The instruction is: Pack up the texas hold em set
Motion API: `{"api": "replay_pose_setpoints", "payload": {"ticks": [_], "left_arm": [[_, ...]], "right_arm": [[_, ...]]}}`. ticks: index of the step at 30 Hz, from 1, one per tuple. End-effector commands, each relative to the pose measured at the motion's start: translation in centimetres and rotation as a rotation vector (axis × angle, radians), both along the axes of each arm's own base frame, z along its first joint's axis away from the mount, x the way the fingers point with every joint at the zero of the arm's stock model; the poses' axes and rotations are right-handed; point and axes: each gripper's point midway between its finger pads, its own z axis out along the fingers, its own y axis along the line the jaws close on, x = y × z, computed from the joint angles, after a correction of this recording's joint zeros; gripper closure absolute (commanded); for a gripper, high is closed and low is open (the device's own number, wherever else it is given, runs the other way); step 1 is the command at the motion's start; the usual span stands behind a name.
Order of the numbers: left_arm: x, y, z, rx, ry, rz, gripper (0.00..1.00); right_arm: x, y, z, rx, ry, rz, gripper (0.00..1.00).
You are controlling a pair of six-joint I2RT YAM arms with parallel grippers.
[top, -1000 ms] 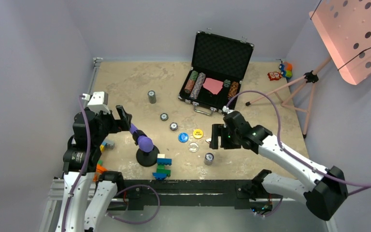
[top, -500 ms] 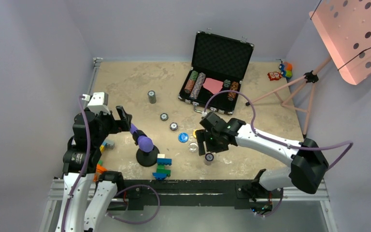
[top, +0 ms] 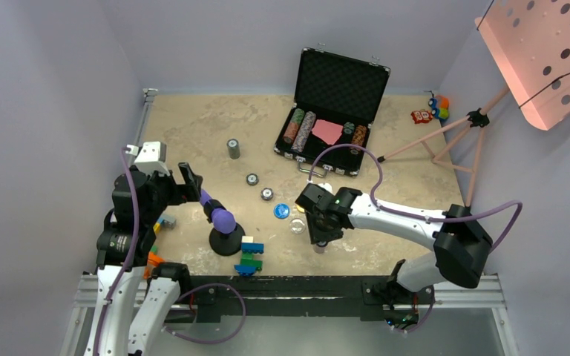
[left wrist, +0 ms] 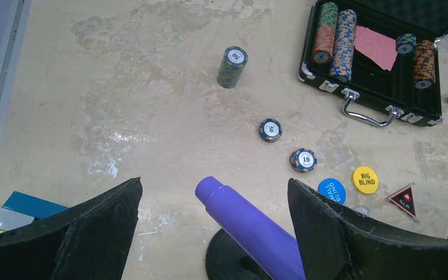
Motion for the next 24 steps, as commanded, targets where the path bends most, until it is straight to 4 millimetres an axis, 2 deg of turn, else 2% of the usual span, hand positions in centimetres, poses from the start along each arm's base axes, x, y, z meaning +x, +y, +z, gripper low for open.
{"api": "replay_pose_setpoints", "payload": {"ticks": [1, 3, 4, 5, 9, 12, 17, 20, 24], "left_arm": [[0.2, -0.1, 0.2, 0.011, -0.017, -0.012, 0.02], [0.3, -0.4, 0.4, 0.007, -0.023, -0.027, 0.02], [0.3, -0.6, 0.6, 0.004, -0.032, -0.039, 0.02], [0.3, -0.8, 0.8, 0.001, -0.041, -0.054, 0.02], [0.2, -2.0, 2.6, -0.014, -0.115, -0.126, 0.06], [0.2, -2.3, 4.3, -0.024, -0.157, -0.142, 0.07], [0.1, -2.5, 6.3, -0.040, -0.203, -0.144, 0.07], [0.3, -2.3, 5.8, -0.037, -0.199, -0.132, 0.07], [0.7, -1.8, 4.0, -0.021, -0.176, -0.106, 0.07]], "right_arm": [[1.2, 0.7, 0.8, 0.034, -0.061, -0.030, 0.71], [1.2, 0.5, 1.4, 0.037, -0.076, -0.036, 0.85], [1.2, 0.5, 1.7, 0.049, -0.079, -0.034, 0.95], [1.2, 0.5, 2.3, 0.061, -0.090, -0.030, 1.00], [2.8, -0.4, 5.1, 0.068, -0.192, -0.025, 1.00], [5.1, -1.7, 7.7, 0.051, -0.285, -0.051, 1.00], [9.4, -5.4, 11.3, 0.018, -0.455, -0.171, 1.00], [11.9, -7.1, 13.5, 0.015, -0.576, -0.266, 1.00], [14.6, -8.0, 15.7, 0.043, -0.739, -0.382, 1.00]]}}
